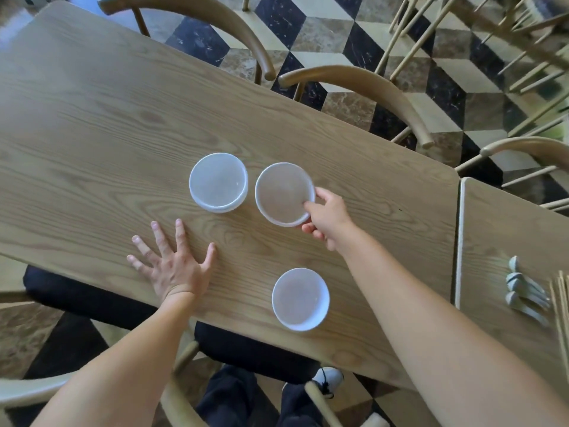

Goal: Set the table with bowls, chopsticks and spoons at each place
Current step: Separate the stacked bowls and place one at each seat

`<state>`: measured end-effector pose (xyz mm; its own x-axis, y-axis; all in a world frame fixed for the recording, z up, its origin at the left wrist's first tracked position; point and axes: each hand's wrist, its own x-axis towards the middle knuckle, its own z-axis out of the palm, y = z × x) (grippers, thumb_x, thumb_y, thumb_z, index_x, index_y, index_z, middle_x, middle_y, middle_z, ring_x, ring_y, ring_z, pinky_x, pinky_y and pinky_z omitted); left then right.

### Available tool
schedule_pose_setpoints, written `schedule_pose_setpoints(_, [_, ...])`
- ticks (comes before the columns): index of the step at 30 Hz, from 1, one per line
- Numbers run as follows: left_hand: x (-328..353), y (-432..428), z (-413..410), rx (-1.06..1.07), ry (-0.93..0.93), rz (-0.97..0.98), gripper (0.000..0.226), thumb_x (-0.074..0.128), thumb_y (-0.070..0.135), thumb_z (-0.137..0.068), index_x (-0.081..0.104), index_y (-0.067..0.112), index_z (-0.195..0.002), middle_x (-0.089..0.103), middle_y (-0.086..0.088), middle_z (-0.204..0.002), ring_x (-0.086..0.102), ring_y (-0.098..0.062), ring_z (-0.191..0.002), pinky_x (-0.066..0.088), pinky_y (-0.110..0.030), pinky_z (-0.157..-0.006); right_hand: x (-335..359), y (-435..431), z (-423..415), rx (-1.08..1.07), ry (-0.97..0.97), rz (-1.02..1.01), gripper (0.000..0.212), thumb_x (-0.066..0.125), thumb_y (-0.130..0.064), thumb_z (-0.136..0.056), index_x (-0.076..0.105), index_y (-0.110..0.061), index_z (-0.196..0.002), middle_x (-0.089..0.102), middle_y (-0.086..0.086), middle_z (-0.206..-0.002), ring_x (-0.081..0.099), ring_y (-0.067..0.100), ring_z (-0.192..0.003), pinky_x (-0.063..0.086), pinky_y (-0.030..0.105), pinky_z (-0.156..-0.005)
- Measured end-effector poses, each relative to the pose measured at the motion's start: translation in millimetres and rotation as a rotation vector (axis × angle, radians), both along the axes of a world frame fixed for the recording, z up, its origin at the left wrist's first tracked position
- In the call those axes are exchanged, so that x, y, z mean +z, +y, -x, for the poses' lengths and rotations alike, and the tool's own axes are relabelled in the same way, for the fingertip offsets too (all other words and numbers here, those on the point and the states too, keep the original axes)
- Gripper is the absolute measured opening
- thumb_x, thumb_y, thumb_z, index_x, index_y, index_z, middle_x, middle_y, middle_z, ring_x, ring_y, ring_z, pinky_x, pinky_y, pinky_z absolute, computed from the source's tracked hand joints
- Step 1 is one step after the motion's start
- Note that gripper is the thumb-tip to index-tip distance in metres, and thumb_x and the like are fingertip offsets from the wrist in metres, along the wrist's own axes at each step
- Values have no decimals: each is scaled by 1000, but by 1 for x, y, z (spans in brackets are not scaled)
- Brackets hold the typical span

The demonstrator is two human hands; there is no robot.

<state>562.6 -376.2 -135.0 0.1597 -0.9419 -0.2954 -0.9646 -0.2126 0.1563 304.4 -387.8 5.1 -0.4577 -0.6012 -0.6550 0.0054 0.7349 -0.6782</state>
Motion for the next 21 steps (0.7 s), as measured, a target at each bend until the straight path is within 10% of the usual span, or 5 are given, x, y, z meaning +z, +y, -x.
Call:
schedule_pose_setpoints(11, [8, 4, 30, 46, -10, -81, 98, 31, 77, -84, 5, 20, -159, -5, -16, -167, -13, -47, -150, -7, -66, -117, -49, 77, 45, -188, -65, -157, 35, 49, -6, -93, 59, -19, -125, 65, 12, -85, 53, 11, -38, 22, 15, -32])
schedule_pose_setpoints(18, [11, 1, 70, 194, 36, -149, 112, 23, 82, -80, -4, 7, -158, -12, -24, -164, -15, -50, -148, -7, -69, -116, -54, 78, 43, -167, -124, -149, 23, 50, -8, -93, 57, -29, -89, 65, 11, -83, 53, 12, -39, 23, 18, -33])
schedule_pose_setpoints(21, [14, 6, 63, 197, 38, -102, 110, 25, 82, -80, -2, 8, -158, -9, -22, -165, -13, -48, -149, -5, -68, -116, -55, 75, 44, -175, -139, -116, 23, 51, -10, -93, 58, -28, -107, 65, 10, -83, 55, 12, -41, 23, 17, -32])
